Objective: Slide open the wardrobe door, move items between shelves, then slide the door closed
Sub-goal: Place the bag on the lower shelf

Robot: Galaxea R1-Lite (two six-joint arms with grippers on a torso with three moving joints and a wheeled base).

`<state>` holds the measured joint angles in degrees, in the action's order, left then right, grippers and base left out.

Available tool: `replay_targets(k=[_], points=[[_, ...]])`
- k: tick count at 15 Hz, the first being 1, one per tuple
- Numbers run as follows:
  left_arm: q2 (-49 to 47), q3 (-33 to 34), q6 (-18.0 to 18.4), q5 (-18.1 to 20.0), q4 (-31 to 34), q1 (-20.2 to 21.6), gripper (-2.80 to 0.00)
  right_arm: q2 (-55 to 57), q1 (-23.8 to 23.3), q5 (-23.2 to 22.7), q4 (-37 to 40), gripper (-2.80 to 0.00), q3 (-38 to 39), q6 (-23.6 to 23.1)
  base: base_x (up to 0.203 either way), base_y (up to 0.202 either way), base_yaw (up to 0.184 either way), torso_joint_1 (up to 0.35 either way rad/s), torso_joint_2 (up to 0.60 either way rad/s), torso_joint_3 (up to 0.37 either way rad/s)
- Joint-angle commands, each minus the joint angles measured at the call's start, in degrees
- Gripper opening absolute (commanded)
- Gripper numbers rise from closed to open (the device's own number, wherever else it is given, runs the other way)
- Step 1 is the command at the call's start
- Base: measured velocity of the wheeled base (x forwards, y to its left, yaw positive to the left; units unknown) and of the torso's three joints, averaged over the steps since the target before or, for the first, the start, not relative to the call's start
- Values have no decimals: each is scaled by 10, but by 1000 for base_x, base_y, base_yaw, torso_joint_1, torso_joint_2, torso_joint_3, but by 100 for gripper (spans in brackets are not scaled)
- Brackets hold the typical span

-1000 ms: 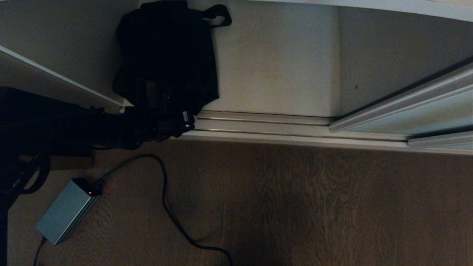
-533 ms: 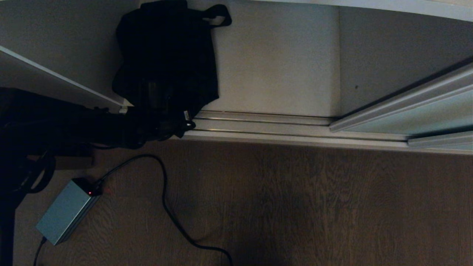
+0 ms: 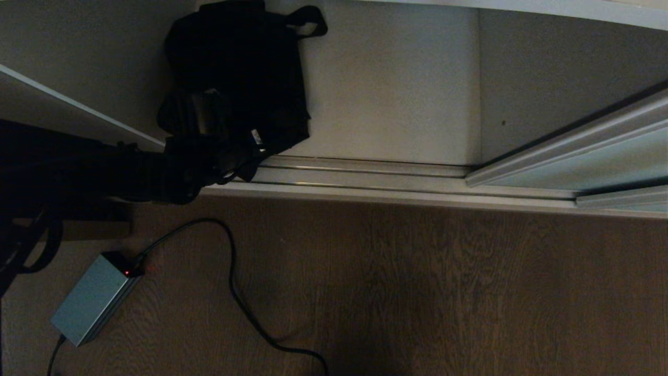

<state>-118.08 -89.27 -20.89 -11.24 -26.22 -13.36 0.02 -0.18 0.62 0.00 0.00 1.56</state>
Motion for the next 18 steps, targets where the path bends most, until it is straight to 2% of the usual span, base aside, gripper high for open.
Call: replay_targets(k=[1, 4, 8, 11, 14, 16, 18], points=[[5, -12, -14, -17, -39, 0, -280, -2, 0, 0, 0, -280, 1, 0, 0, 0, 0, 0, 0, 0], [-1, -23, -11, -60, -129, 0, -280, -2, 0, 0, 0, -280, 1, 0, 0, 0, 0, 0, 0, 0], [-24, -49, 18, -72, -246, 9, -280, -2, 0, 0, 0, -280, 1, 0, 0, 0, 0, 0, 0, 0], [-30, -58, 25, -73, -258, 20, -280, -2, 0, 0, 0, -280, 0, 0, 0, 0, 0, 0, 0, 0], [-58, -104, 26, -73, -271, 34, -280, -2, 0, 0, 0, -280, 0, 0, 0, 0, 0, 0, 0, 0], [-82, -138, 30, -74, -317, 47, -280, -2, 0, 0, 0, -280, 0, 0, 0, 0, 0, 0, 0, 0], [-106, -162, 54, -74, -363, 58, -280, -2, 0, 0, 0, -280, 0, 0, 0, 0, 0, 0, 0, 0]])
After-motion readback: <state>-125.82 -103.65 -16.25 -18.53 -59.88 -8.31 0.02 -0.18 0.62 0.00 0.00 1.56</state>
